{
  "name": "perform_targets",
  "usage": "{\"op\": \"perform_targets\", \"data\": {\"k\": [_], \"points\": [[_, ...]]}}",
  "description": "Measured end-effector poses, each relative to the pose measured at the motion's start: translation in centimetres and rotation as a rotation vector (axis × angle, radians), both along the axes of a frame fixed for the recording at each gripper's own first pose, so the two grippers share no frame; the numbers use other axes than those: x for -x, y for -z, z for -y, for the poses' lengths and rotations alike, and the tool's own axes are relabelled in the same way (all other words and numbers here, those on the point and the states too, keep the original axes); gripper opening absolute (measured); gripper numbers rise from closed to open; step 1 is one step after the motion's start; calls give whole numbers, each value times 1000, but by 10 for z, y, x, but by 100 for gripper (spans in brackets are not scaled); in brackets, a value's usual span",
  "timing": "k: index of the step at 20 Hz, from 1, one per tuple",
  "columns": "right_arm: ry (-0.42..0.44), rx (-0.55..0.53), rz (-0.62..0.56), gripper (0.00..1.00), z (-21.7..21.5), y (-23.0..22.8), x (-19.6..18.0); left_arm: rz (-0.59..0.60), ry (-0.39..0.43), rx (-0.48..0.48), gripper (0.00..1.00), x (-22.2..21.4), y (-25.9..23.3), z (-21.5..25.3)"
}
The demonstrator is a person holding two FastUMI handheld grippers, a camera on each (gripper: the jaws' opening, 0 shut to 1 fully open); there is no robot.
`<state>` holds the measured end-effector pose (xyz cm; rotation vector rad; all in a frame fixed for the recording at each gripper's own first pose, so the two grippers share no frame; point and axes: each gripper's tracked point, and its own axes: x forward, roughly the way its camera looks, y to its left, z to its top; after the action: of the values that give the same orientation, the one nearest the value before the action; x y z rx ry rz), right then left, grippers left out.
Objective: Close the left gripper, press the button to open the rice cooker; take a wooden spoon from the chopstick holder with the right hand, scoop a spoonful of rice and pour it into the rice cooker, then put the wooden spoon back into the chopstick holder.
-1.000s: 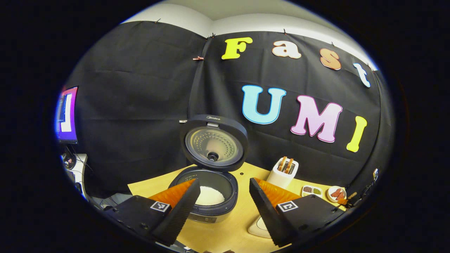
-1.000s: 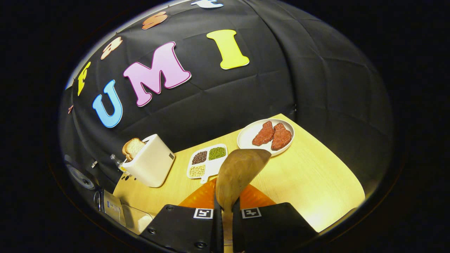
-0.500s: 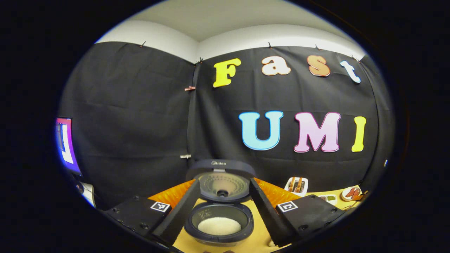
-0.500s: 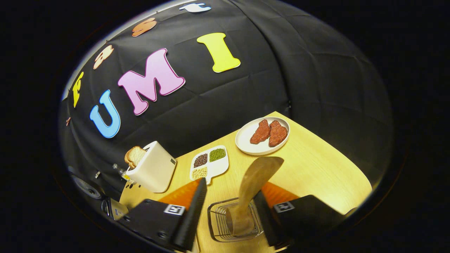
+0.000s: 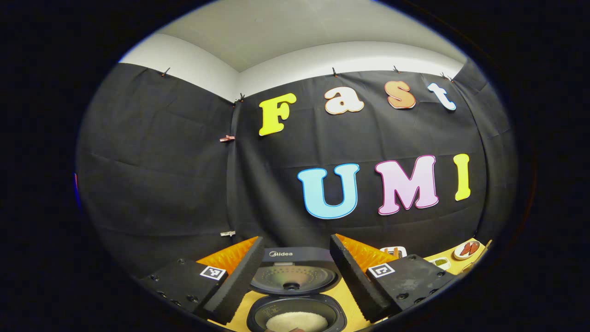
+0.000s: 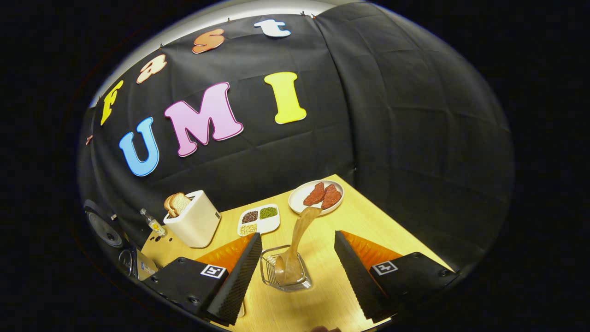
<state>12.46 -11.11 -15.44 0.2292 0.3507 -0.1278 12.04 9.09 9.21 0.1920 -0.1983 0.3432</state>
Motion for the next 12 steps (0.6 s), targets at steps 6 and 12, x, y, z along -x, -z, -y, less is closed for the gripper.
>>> {"op": "perform_targets", "data": {"k": [6,12], "points": [[41,137,124,98,-7,-53,78,-29,73,-13,99,-43,1,-38],[-15,205,134,98,-53,-68,121,-103,103,-40,99,-84,12,-54]]}}
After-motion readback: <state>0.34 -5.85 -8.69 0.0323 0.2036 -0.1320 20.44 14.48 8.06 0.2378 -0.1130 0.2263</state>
